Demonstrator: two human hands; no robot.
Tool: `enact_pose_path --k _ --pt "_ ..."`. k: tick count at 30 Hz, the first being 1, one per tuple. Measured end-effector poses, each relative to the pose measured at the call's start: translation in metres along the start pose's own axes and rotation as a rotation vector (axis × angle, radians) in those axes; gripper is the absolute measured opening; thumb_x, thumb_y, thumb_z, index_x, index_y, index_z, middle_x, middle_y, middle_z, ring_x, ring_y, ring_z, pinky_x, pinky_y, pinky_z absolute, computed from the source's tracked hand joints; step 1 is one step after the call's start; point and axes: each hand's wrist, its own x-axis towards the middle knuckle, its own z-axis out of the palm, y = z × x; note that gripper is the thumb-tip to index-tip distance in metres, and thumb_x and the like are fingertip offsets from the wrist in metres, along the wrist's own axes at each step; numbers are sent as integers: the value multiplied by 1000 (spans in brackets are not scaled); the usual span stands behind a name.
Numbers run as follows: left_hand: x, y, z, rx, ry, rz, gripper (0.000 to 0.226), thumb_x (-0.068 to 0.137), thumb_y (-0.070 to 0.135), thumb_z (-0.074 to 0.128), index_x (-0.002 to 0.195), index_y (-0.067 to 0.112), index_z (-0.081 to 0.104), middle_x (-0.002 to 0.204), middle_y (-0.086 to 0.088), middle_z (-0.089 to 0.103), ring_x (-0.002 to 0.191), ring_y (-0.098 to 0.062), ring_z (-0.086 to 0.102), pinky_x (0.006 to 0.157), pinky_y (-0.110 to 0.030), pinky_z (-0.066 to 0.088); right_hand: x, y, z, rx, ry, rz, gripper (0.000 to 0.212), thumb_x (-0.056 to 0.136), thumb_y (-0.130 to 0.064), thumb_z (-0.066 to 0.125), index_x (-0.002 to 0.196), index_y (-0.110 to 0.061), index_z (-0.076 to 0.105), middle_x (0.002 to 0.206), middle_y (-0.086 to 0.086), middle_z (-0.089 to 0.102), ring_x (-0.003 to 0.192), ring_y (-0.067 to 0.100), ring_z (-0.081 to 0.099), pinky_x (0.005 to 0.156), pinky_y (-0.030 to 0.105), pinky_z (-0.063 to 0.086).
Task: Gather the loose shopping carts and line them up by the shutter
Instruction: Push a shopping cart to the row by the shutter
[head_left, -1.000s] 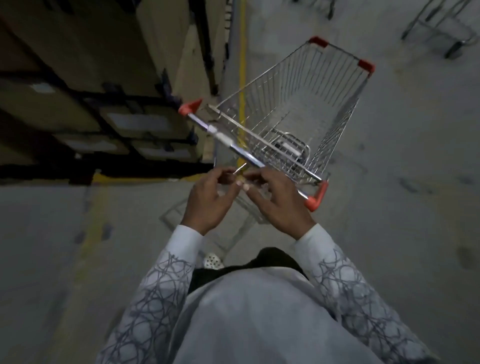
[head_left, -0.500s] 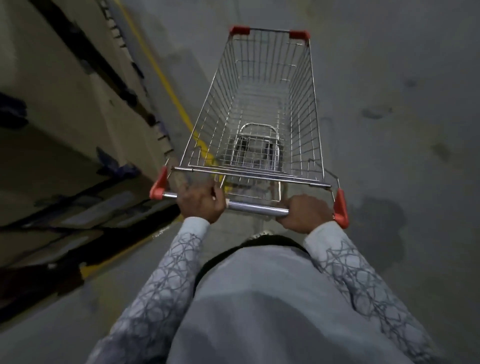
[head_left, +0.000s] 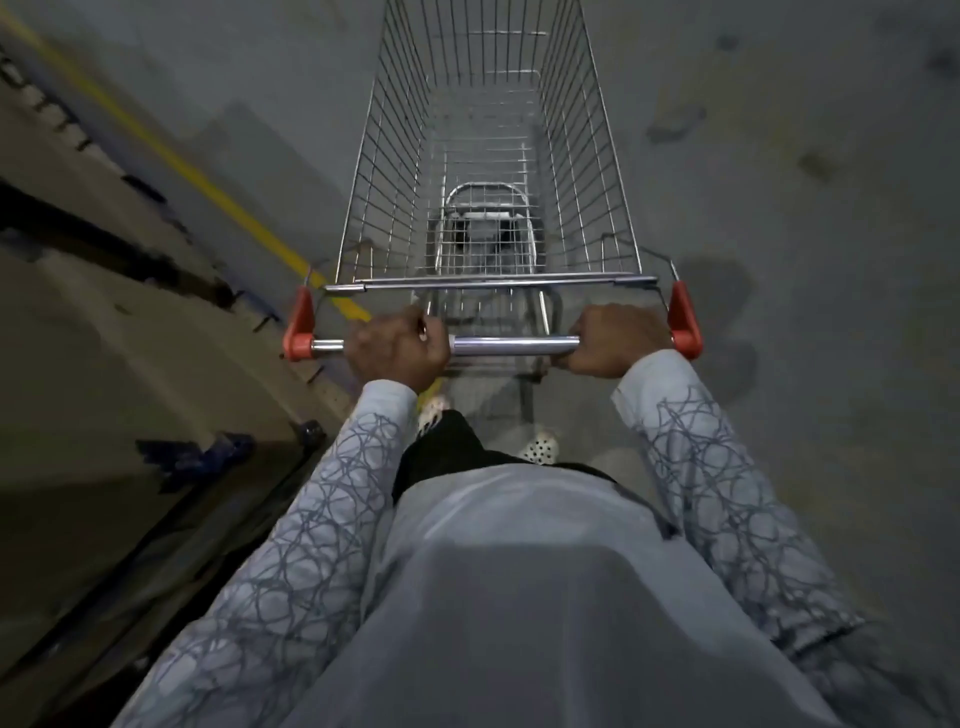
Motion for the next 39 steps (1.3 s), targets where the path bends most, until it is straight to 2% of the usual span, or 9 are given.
enact_pose_path --k 6,11,16,19,21,24,31,35,39 --pt "95 14 13 -32 -14 173 46 87 44 41 71 11 69 63 -16 65 60 -37 60 62 -33 39 41 5 -31 119 24 139 45 76 -66 64 85 -22 71 76 -2 65 71 24 64 65 29 43" --pt "180 36 20 -44 16 348 39 84 39 46 61 13 65 52 -13 61 50 -32 58 64 -32 41 80 10 -50 192 126 244 55 72 -69 64 105 -26 74 101 3 74 94 30 70 72 31 45" --pt "260 71 29 -28 -40 545 41 87 39 45 64 13 67 57 -14 65 55 -33 60 69 -34 41 108 18 -75 345 144 389 43 78 -62 63 90 -22 73 81 -1 68 75 24 66 71 30 48" --pt "305 100 32 4 -90 676 46 91 41 41 69 12 69 63 -15 67 59 -33 61 68 -34 39 122 21 -92 426 191 505 34 78 -52 67 85 -19 71 70 -5 59 61 20 57 65 27 40" --pt "335 123 38 15 -100 742 50 92 43 37 71 11 70 65 -16 67 61 -34 61 69 -35 40 133 26 -104 455 227 579 29 74 -48 69 81 -19 69 68 -2 59 64 24 61 63 28 43" --pt "379 165 53 -3 -86 828 46 90 41 39 70 11 69 63 -16 66 59 -35 60 67 -35 40 152 40 -126 478 261 676 23 72 -43 67 74 -21 63 78 6 67 73 29 66 71 34 54" --pt "458 306 90 -61 -92 967 42 90 38 43 64 14 65 60 -12 64 53 -31 53 71 -36 39 203 129 -157 468 405 848 24 81 -42 66 92 -21 71 89 6 68 85 29 67 79 35 47" --pt "482 406 102 -65 -128 1063 45 92 40 39 65 14 64 63 -12 66 53 -25 43 73 -35 37 222 208 -176 449 423 957 29 81 -46 62 95 -25 76 74 0 67 71 26 66 72 31 50" --pt "494 498 111 25 -194 1202 47 97 41 36 73 14 67 76 -14 70 66 -31 60 75 -36 36 229 289 -192 457 367 1033 30 79 -46 65 93 -22 74 74 2 64 69 26 61 69 31 43"
